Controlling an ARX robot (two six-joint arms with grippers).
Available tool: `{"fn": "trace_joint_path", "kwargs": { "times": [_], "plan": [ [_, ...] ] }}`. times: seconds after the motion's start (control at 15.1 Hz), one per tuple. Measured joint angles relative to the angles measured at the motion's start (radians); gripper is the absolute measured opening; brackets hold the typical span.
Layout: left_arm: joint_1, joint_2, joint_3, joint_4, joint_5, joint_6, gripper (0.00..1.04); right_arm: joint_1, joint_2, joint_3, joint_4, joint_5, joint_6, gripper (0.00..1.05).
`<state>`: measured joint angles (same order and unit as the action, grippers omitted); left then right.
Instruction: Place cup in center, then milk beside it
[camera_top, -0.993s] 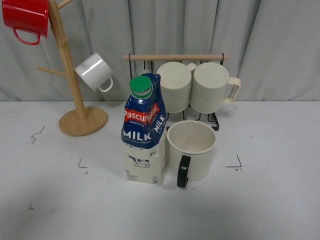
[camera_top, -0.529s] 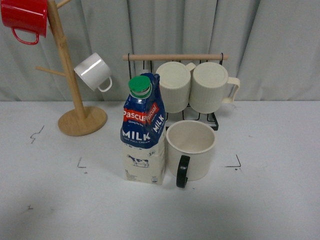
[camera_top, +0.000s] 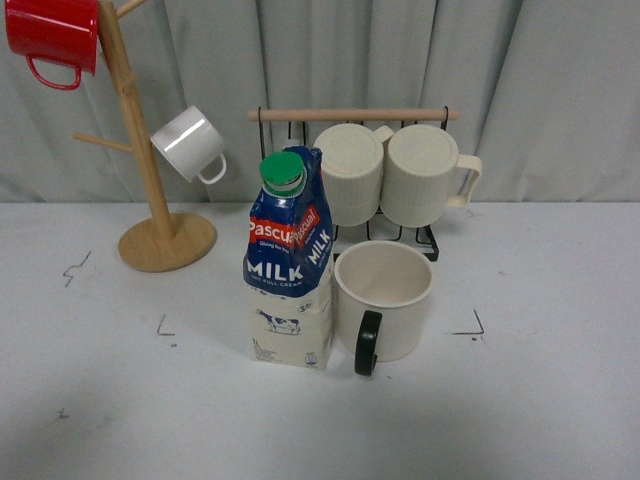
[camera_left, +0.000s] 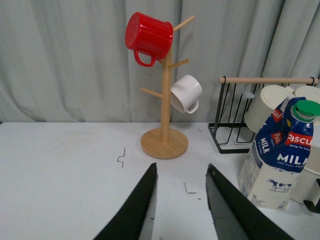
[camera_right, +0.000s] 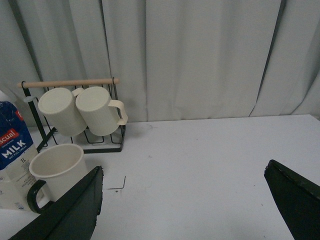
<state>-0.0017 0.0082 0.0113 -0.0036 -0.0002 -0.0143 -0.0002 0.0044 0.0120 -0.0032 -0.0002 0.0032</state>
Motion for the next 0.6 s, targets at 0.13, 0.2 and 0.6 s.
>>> {"fn": "trace_joint_path", "kwargs": {
  "times": [0.13,0.2,0.6],
  "plan": [
    [0.0,0.0,0.0,0.0,0.0,0.0,0.67,0.0,0.0,0.0,0.0,0.0,0.0,0.98],
    [0.0,0.0,0.0,0.0,0.0,0.0,0.93,0.0,0.0,0.0,0.0,0.0,0.0,0.98],
    [0.0,0.0,0.0,0.0,0.0,0.0,0.98,0.0,0.0,0.0,0.0,0.0,0.0,0.98]
  ]
}}
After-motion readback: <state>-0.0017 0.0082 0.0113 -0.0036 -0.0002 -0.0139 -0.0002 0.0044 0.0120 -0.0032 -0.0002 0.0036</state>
